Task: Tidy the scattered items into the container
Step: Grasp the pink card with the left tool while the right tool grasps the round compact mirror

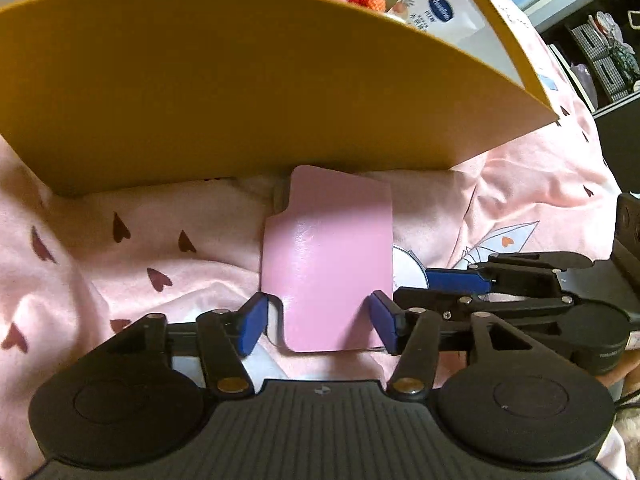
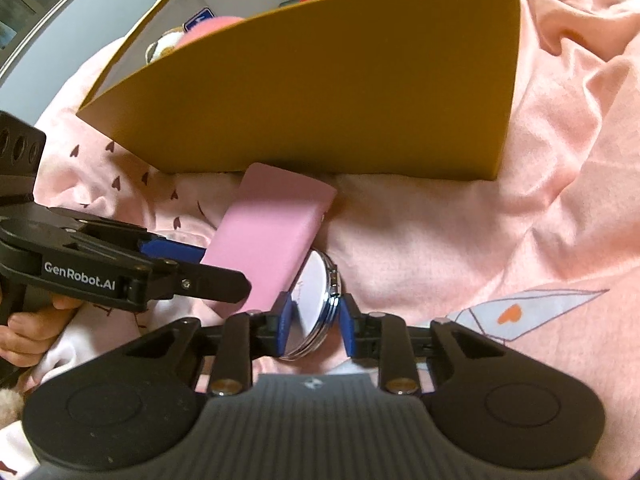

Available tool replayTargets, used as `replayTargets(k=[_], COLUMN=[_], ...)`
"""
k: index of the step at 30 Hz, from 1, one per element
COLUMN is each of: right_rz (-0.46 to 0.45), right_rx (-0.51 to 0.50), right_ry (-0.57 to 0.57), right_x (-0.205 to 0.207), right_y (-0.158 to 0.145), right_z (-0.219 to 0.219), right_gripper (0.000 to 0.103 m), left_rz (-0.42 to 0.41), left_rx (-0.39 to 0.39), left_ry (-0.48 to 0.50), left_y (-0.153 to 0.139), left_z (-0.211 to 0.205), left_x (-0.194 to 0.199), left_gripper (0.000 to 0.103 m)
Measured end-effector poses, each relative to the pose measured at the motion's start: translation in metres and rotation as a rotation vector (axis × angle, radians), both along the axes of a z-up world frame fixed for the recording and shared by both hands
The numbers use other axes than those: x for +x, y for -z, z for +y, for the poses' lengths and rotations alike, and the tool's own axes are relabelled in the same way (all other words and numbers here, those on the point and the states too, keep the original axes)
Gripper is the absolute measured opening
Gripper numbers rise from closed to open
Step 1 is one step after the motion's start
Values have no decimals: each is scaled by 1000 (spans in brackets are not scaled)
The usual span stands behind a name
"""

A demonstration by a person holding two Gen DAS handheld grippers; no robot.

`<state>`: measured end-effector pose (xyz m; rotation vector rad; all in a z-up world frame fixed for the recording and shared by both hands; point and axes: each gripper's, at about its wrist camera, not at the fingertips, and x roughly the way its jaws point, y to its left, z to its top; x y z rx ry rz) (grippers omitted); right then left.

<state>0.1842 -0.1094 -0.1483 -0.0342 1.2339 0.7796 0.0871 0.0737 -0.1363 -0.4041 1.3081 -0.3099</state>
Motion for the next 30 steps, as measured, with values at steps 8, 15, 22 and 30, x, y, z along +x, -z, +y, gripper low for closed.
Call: replayTargets(k=[8,15,22,30], right_rz=[-10,-6,-12,-34], right_rx=[-20,-26,-39,-58], right_ry=[-2,6,8,-2], right_x=[-1,0,0,-3], right_y=[1,3,4,3], right_z=[5,7,8,4], right_gripper=[31,31,32,33], left_rz=[16,-20,-71,-126], left_rx=[-2,46,111,151], left_ry=[1,9,19,12], left_y=[10,0,-15,-33], left_z=[-5,-8,-10,-17], left_x=[5,-1,-11,-20], left_gripper=[83,69,47,35])
